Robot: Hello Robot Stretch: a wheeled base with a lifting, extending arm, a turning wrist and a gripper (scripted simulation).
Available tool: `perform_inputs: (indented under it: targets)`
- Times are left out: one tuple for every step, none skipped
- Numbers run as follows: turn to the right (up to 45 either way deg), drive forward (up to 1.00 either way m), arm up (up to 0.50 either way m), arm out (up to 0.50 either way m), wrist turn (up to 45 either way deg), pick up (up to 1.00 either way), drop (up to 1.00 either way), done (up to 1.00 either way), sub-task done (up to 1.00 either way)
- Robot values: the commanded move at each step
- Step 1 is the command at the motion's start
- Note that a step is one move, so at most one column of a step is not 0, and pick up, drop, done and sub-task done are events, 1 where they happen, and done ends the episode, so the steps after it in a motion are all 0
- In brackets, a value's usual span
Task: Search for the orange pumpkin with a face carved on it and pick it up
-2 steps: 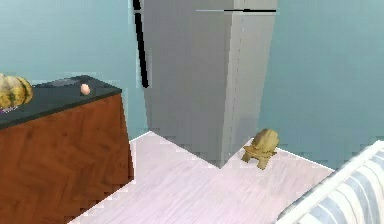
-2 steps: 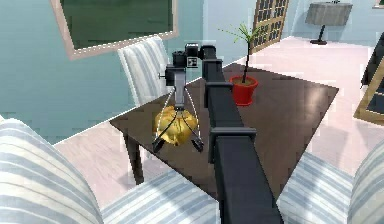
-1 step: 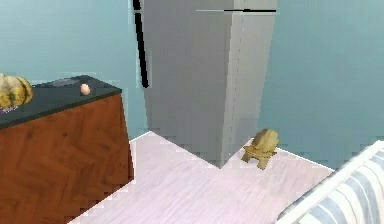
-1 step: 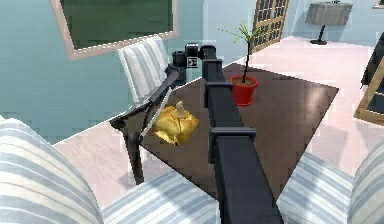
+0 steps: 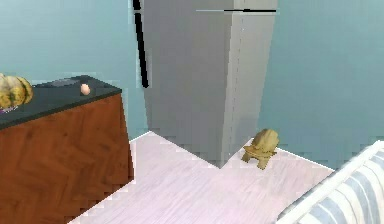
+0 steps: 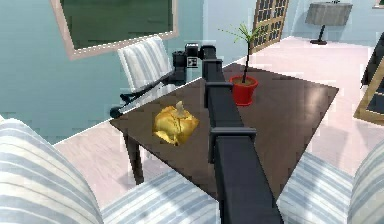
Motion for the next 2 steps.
perform_inputs:
  targets:
    - [0.0, 0.00, 0.00, 0.00, 45.0, 0.00, 0.00, 0.00, 0.00]
    - [0.0, 0.00, 0.00, 0.00, 42.0, 0.00, 0.00, 0.00, 0.00]
